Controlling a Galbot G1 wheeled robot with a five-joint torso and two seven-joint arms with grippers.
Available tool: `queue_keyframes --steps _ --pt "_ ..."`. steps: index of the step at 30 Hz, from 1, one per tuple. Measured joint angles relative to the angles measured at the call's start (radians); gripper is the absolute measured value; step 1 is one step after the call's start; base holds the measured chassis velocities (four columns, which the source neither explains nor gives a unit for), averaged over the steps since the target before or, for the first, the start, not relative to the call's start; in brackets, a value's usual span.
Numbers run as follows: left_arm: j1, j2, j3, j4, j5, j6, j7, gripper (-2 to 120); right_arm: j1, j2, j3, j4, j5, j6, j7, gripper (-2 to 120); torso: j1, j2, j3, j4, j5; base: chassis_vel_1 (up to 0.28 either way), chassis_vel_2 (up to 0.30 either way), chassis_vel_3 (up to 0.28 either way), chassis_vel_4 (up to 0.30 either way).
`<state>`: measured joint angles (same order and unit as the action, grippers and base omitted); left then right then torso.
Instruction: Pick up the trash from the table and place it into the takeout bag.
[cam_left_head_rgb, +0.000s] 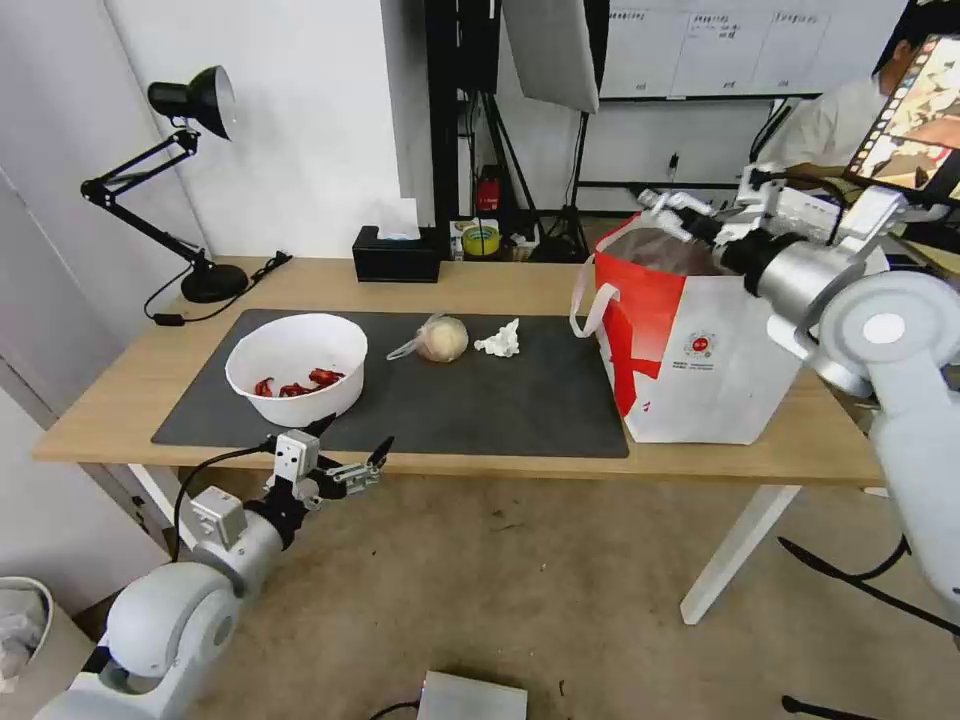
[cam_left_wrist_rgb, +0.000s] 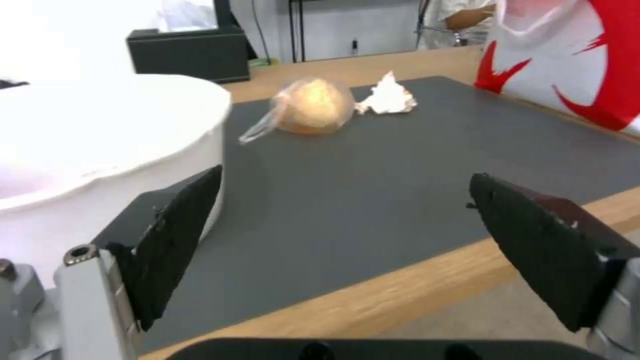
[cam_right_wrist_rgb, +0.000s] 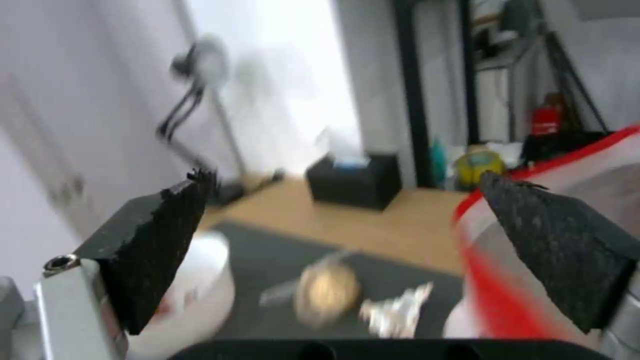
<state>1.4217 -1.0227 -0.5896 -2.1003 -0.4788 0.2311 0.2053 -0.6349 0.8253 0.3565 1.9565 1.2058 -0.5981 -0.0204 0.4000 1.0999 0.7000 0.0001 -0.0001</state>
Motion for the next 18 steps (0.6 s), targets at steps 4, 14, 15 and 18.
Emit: queue_keyframes --steps 4,14,15,18 --pt "-0.002 0.013 -0.011 0.01 -0.011 -0.003 -0.011 100 -0.139 -0.036 0.009 0.061 -0.116 0.04 -0.085 100 0.0 0.0 0.0 0.0002 0.0004 0.0 0.0 0.0 0.0" --pt "-0.021 0.021 -0.006 0.042 -0.01 -0.019 -0.053 100 -0.444 -0.074 0.134 0.171 -0.299 0.201 -0.153 100 0.0 0.0 0.0 -0.0005 -0.0003 0.0 0.0 0.0 0.0" --pt "-0.018 0.018 -0.011 0.047 -0.009 -0.025 -0.063 100 -0.487 -0.068 0.136 0.172 -0.337 0.233 -0.149 100 0.0 0.0 0.0 -0.0004 -0.0001 0.0 0.0 0.0 0.0" --pt "-0.011 0.015 -0.022 0.051 -0.009 -0.032 -0.073 100 -0.542 -0.046 0.137 0.172 -0.374 0.271 -0.14 100 0.0 0.0 0.0 0.0 0.0 0.0 0.0 0.0 0.0"
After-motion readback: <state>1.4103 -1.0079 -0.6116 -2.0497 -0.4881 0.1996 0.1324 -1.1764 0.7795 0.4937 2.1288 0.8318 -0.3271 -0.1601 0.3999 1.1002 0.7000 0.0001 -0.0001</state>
